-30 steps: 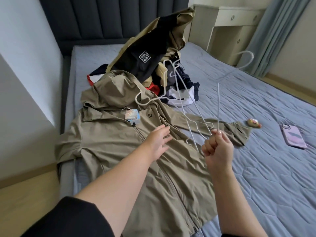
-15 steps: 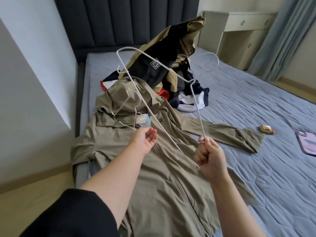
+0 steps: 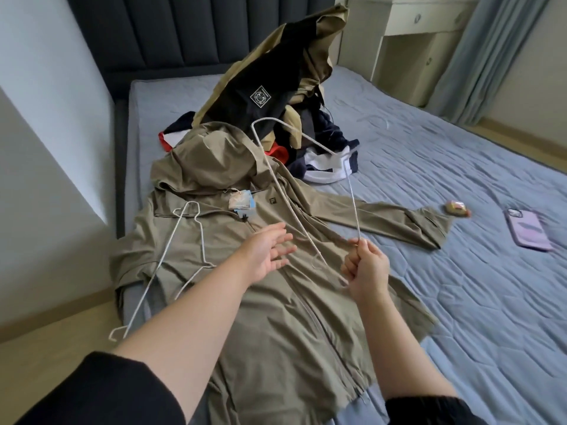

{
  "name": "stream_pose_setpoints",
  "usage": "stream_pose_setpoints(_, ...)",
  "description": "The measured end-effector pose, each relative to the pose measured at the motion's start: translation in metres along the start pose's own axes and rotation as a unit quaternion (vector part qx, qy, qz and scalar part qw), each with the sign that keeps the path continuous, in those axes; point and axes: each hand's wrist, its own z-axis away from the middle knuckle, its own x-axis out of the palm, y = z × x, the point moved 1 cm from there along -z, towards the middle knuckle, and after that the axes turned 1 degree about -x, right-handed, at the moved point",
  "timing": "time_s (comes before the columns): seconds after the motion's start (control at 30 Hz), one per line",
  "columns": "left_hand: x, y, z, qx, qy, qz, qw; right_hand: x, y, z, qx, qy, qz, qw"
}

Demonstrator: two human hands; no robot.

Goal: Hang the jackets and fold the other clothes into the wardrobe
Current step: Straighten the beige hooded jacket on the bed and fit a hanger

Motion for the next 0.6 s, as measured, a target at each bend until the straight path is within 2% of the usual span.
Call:
stream_pose_setpoints(0.13, 0.038, -0.026, 0.001, -0.020, -0.010, -0.067, 0.998, -0.050, -0.025, -0.010, 0.014, 0.134, -0.083, 0.987)
stream_pose_setpoints(0.27, 0.085, -0.053, -0.002, -0.037, -0.027, -0.090, 0.995, -0.121, -0.053, -0.020, 0.012, 0.262, -0.157, 0.952)
stream_pose_setpoints(0.37, 0.107, -0.067, -0.003, -0.041, -0.051, -0.122, 0.990, -0.158, -0.050, -0.026, 0.086, 0.308, 0.008, 0.947)
stream_pose_setpoints(0.47, 0.106, -0.078, -0.006, -0.039, -0.056, -0.166, 0.984, -0.160, -0.029, -0.024, 0.151, 0.265, 0.156, 0.940)
stream_pose_setpoints(0.57, 0.078, -0.081, -0.013, -0.011, -0.018, -0.228, 0.974, -0.138, -0.015, -0.022, 0.071, 0.284, 0.360, 0.886)
stream_pose_setpoints(0.6, 0.062, -0.081, -0.017, 0.002, 0.005, -0.259, 0.966, -0.121, -0.011, -0.021, 0.032, 0.266, 0.405, 0.874)
